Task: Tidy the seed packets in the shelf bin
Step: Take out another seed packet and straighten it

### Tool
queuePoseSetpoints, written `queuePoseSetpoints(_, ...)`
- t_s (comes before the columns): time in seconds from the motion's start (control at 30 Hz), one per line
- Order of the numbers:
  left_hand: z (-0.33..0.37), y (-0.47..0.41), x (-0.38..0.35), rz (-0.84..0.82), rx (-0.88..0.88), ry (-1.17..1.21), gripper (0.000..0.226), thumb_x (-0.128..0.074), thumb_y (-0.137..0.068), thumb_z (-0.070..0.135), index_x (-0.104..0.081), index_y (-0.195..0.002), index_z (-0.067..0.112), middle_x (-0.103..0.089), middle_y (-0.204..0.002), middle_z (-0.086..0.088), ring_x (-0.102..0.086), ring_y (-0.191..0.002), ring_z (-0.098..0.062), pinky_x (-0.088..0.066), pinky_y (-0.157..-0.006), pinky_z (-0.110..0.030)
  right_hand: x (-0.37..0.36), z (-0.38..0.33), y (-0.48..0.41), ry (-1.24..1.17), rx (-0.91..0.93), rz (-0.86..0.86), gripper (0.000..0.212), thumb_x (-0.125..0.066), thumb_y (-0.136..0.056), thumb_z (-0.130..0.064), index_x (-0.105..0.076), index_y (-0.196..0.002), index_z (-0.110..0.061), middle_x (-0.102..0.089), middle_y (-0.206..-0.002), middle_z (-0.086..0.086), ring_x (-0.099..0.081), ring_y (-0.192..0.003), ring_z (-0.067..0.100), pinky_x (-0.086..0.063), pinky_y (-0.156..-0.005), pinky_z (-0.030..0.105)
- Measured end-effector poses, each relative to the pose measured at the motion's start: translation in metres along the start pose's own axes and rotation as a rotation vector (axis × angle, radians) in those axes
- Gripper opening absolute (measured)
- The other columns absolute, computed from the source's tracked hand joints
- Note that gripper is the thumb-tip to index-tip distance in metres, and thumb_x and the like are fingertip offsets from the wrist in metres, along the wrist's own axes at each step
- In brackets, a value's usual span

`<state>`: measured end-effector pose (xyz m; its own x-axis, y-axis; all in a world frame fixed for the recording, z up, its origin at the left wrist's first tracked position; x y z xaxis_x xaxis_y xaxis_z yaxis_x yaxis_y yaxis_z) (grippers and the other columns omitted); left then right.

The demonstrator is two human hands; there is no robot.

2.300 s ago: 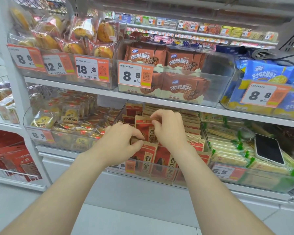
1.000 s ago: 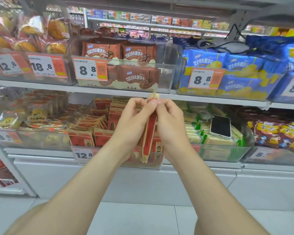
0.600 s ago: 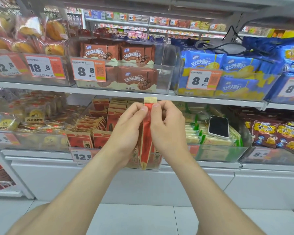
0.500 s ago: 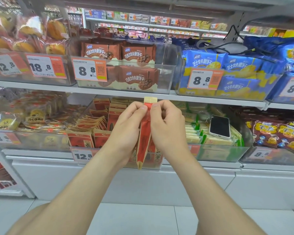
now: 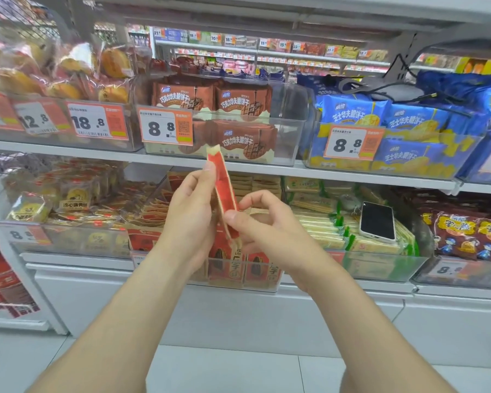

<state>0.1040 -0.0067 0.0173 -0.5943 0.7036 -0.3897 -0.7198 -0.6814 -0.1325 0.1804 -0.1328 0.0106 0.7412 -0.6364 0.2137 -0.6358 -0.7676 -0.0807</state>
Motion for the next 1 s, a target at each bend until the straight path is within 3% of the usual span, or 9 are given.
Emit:
queuePoseSetpoints(0.07, 0.001, 0.003, -0.001, -0.059, -0.045, -0.112, 0.036, -0.06, -0.107, 0.043, -0.064, -0.107, 0.008, -0.07, -0.099, -0.013, -0.069, -0.09, -0.025, -0.059, -0.085, -0.038, 0.004, -0.006, -0.002, 0.017, 0.136, 0.132, 0.024, -0.073, -0.098, -0.047, -0.06, -0.104, -0.028, -0.081, -0.095, 0.004, -0.074, -0.084, 0.021, -0.062, -0.083, 0.058)
queuePoseSetpoints(0.13, -0.001, 0.006, -0.002, -0.109, -0.072, -0.246, 0.032, -0.065, -0.105, 0.04, -0.071, -0.099, 0.009, -0.08, -0.107, -0.007, -0.077, -0.104, -0.024, -0.061, -0.099, -0.045, 0.008, -0.008, -0.004, 0.076, 0.248, 0.253, 0.025, -0.066, -0.1, -0.054, -0.059, -0.095, -0.031, -0.078, -0.087, -0.002, -0.069, -0.073, 0.011, -0.054, -0.066, 0.042)
queuePoseSetpoints(0.27, -0.007, 0.015, -0.007, -0.209, -0.044, -0.401, 0.027, -0.067, -0.105, 0.036, -0.083, -0.103, 0.014, -0.083, -0.108, 0.0, -0.077, -0.111, -0.015, -0.062, -0.101, -0.044, 0.016, -0.006, -0.006, 0.126, 0.233, 0.373, 0.039, -0.057, -0.105, -0.055, -0.059, -0.085, -0.022, -0.064, -0.064, -0.015, -0.051, -0.055, 0.001, -0.039, -0.058, 0.026)
queuePoseSetpoints(0.43, -0.001, 0.015, 0.0, -0.198, -0.12, -0.548, 0.021, -0.07, -0.104, 0.033, -0.086, -0.099, 0.021, -0.083, -0.1, 0.004, -0.079, -0.103, -0.015, -0.063, -0.1, -0.045, 0.011, 0.0, -0.009, 0.026, 0.168, 0.297, 0.039, -0.057, -0.107, -0.051, -0.066, -0.086, -0.019, -0.075, -0.08, -0.003, -0.075, -0.083, 0.023, -0.063, -0.08, 0.05)
queuePoseSetpoints(0.53, -0.001, 0.014, 0.002, -0.206, -0.125, -0.58, 0.02, -0.068, -0.106, 0.025, -0.085, -0.097, 0.018, -0.083, -0.096, 0.002, -0.079, -0.1, -0.018, -0.065, -0.093, -0.041, 0.009, -0.002, -0.009, 0.226, 0.24, 0.309, 0.036, -0.052, -0.109, -0.051, -0.061, -0.084, -0.027, -0.067, -0.068, -0.017, -0.06, -0.063, 0.004, -0.05, -0.063, 0.035)
queuePoseSetpoints(0.63, 0.001, 0.014, 0.005, -0.21, -0.158, -0.636, 0.022, -0.065, -0.108, 0.021, -0.084, -0.097, 0.018, -0.082, -0.094, 0.003, -0.079, -0.097, -0.015, -0.066, -0.084, -0.031, 0.01, -0.004, -0.008, 0.39, 0.28, 0.362, 0.038, -0.047, -0.111, -0.051, -0.055, -0.082, -0.028, -0.06, -0.066, -0.019, -0.053, -0.062, 0.012, -0.041, -0.062, 0.037)
queuePoseSetpoints(0.77, 0.004, 0.014, 0.006, -0.216, -0.144, -0.636, 0.022, -0.063, -0.108, 0.018, -0.083, -0.099, 0.017, -0.083, -0.095, 0.003, -0.079, -0.097, -0.013, -0.064, -0.08, -0.022, 0.011, -0.001, -0.011, 0.207, 0.235, 0.355, 0.042, -0.051, -0.108, -0.055, -0.063, -0.084, -0.023, -0.061, -0.067, -0.005, -0.052, -0.062, 0.014, -0.047, -0.064, 0.04)
queuePoseSetpoints(0.83, 0.004, 0.014, 0.007, -0.22, -0.119, -0.619, 0.021, -0.063, -0.108, 0.017, -0.083, -0.101, 0.017, -0.083, -0.096, 0.003, -0.08, -0.098, -0.012, -0.063, -0.082, -0.021, 0.008, 0.002, -0.012, 0.115, 0.187, 0.322, 0.046, -0.052, -0.107, -0.058, -0.069, -0.092, -0.018, -0.072, -0.084, 0.011, -0.066, -0.078, 0.035, -0.06, -0.078, 0.055)
queuePoseSetpoints(1.0, 0.004, 0.015, 0.008, -0.203, -0.078, -0.523, 0.017, -0.063, -0.108, 0.014, -0.08, -0.109, 0.012, -0.084, -0.099, -0.001, -0.08, -0.099, -0.015, -0.065, -0.086, -0.028, 0.004, 0.003, -0.012, -0.056, 0.132, 0.287, 0.045, -0.06, -0.104, -0.057, -0.075, -0.095, -0.016, -0.074, -0.101, 0.025, -0.07, -0.097, 0.047, -0.056, -0.09, 0.071)
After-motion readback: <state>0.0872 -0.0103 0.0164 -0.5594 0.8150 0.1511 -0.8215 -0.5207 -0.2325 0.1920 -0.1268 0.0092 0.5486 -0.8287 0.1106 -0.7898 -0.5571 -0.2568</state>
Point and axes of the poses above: each hand's wrist, its own y-axis away from the middle knuckle, its own x-axis out of the back of the hand, z = x × y, the point moved 5 cm from there along -y, towards the middle knuckle
